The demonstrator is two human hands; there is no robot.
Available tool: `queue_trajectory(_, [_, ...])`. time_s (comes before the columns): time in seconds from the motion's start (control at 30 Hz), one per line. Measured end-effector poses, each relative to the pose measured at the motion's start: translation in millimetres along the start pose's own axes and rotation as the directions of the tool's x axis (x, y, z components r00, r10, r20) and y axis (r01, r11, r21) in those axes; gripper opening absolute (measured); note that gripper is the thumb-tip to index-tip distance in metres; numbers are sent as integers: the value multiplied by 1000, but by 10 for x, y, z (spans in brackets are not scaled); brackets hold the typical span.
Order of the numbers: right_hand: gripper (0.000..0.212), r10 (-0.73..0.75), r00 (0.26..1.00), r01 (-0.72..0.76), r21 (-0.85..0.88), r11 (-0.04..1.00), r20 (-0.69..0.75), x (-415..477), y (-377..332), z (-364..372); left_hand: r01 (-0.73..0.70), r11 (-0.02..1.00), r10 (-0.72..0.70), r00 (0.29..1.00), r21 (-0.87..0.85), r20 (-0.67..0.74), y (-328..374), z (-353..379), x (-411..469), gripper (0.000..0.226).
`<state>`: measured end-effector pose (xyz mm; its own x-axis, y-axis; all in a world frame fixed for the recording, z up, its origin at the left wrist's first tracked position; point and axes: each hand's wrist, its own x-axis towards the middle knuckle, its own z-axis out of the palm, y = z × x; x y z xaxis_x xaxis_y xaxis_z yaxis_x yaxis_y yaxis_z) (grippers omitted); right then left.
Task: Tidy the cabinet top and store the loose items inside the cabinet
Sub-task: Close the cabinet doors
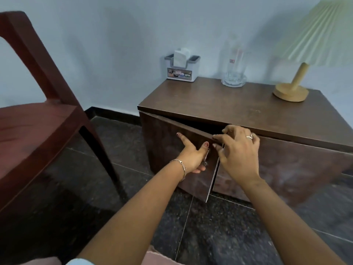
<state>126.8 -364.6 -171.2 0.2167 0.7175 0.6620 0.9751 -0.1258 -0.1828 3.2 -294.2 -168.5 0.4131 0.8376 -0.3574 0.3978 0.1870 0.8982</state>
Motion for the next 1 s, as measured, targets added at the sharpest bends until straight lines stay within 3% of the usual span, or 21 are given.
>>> queue_trajectory(0.2, [66,116,993,-113,-105,988,22,143,225,111,-73,997,73,997,-3,-30,-33,112,165,102])
queue_trajectory(0.63, [47,130,984,-141,-85,986,-121,196,314,221,-139,990,138,956,15,-259,-50,367,407,105])
queue_trajectory(1.0, [44,151,971,-161,-38,986,-186,191,314,306,-135,987,156,944,89,-292,-90,416,544,112])
